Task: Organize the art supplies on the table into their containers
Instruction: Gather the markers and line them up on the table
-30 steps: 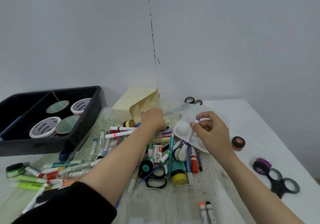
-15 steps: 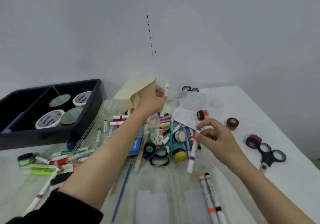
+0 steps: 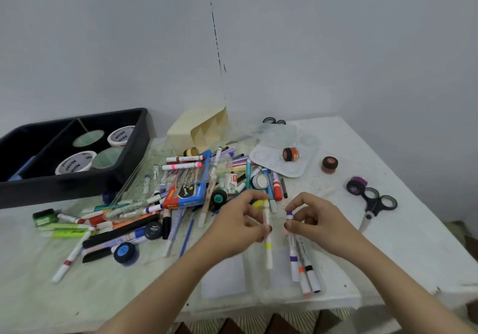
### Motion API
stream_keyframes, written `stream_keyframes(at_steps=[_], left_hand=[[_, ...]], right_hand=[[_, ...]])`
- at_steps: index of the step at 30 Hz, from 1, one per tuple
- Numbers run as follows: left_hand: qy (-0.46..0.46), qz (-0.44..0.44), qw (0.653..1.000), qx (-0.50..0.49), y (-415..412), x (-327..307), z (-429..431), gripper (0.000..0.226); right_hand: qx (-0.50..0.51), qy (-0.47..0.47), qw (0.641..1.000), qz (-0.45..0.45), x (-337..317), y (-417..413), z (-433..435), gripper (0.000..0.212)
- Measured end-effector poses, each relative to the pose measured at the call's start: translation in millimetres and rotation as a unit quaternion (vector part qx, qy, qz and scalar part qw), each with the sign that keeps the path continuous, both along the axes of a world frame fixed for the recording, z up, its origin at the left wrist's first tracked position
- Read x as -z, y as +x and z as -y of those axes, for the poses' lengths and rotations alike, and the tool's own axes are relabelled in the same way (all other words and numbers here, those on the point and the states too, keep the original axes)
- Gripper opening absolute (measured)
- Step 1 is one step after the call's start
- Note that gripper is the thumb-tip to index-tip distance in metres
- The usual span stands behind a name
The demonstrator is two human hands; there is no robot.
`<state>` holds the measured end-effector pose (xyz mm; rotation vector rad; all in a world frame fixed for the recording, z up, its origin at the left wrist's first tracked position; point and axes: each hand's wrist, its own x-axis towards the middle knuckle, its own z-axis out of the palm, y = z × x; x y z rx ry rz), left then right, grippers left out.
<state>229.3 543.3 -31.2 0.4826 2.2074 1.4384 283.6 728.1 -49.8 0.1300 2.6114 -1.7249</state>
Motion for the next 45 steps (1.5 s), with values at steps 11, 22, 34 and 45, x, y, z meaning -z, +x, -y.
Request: stream_keyframes(at_steps=[11,22,34,45], left_hand=[[-0.058,0.023,0.998,-0.024,14.6,28.4,-8.4,0.044],[-0.025,0.036,0.998,-0.043,15.5,34.6,-7.3,0.044],[-0.001,0.037,0.998,-0.052,17.2,38.2,-6.0,0.044],[-0.002,0.038,0.998,-0.051,17.6,36.9,-5.0,0.043]], right_hand=[[-0.024,0.012,1.0,0.01,9.3,4.2,-2.2,0.018],[-0.095,0.202,0.975,-0.004,23.2,8.4,-6.0,0.04],[-0.178,0.229,0.957,0.005,27.6,29.1,-15.2,0.079],[-0.199,0.263,0.944,-0.009,27.6,33.2,-14.6,0.069]])
